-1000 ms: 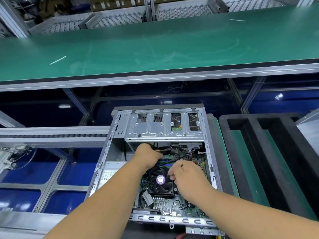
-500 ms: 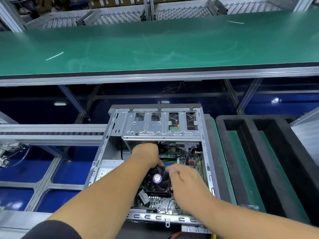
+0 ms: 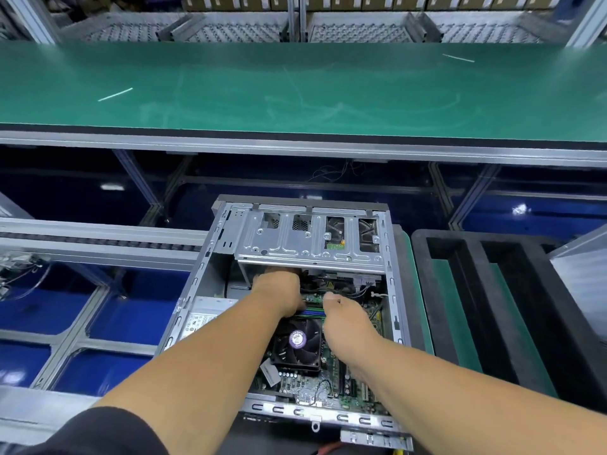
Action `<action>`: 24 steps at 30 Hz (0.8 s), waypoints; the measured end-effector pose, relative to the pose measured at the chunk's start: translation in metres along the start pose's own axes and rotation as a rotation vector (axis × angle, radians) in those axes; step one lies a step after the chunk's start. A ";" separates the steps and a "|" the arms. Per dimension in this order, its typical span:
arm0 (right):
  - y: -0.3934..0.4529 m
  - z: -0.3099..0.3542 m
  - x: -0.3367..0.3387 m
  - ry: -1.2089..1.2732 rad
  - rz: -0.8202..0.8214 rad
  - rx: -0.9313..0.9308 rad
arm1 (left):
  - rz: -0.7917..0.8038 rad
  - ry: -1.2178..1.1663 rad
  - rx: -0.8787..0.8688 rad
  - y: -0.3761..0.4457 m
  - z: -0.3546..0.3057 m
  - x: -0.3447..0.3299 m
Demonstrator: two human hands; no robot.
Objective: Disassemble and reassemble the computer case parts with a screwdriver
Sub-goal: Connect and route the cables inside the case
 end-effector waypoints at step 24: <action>0.014 0.001 -0.006 0.221 -0.108 0.061 | 0.072 -0.168 0.058 -0.003 0.002 -0.010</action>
Point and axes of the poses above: each hand's wrist, its own y-axis towards the middle knuckle, its own x-axis out of the back of the hand, z = x × y, the point moved 8 cm from there along y, towards the middle knuckle, and after that the axes turned 8 degrees about -z, right-handed, at the moved point
